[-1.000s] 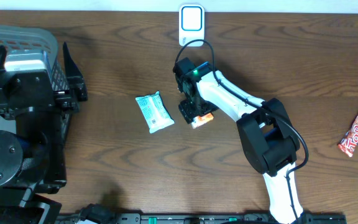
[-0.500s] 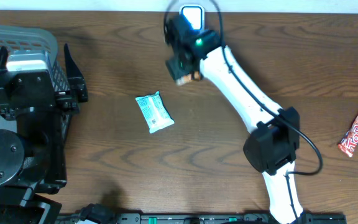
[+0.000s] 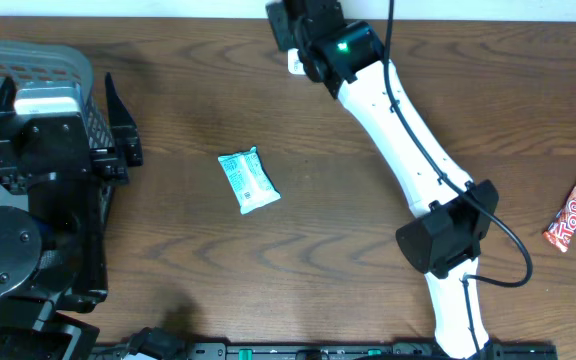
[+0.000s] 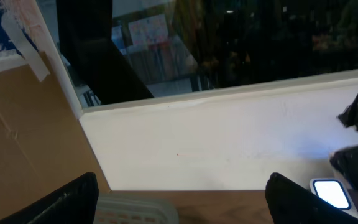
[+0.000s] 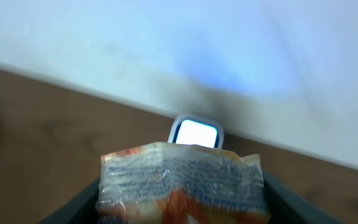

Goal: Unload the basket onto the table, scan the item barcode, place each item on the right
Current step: 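Lift the orange box to the scanner and hold it there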

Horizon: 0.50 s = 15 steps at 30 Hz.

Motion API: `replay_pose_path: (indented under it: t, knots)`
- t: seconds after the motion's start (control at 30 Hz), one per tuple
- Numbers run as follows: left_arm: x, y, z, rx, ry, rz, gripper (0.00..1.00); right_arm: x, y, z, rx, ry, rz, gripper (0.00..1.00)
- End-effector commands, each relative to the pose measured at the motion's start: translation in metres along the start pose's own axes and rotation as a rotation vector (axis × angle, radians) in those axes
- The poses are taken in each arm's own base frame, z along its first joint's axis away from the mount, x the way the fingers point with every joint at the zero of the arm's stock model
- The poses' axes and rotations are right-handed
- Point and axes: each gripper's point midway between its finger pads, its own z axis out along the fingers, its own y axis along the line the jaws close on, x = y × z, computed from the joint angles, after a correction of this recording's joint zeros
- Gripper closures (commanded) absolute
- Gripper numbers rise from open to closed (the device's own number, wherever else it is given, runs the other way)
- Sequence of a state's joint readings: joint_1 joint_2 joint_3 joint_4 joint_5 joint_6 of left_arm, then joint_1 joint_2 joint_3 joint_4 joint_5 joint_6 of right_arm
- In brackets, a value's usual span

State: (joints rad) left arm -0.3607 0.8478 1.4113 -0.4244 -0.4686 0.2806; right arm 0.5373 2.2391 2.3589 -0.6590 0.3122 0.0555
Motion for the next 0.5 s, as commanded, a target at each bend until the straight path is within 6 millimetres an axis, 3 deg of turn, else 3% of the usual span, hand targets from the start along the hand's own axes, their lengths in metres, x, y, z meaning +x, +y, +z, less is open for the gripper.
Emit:
replay_pose_path:
  t: [0.0, 0.3, 0.47]
  knots:
    - [0.002, -0.001, -0.001, 0.01, 0.004, -0.01, 0.14, 0.013, -0.028, 0.027, 0.069, -0.012, 0.008, 0.41]
    - [0.011, -0.007, 0.005, 0.021, 0.042, -0.054, 0.14, 0.014, -0.043, 0.078, -0.014, -0.172, 0.08, 0.47]
    - [0.017, -0.013, 0.014, 0.024, 0.067, -0.041, 0.14, 0.029, -0.034, 0.112, -0.061, -0.22, 0.088, 0.48]
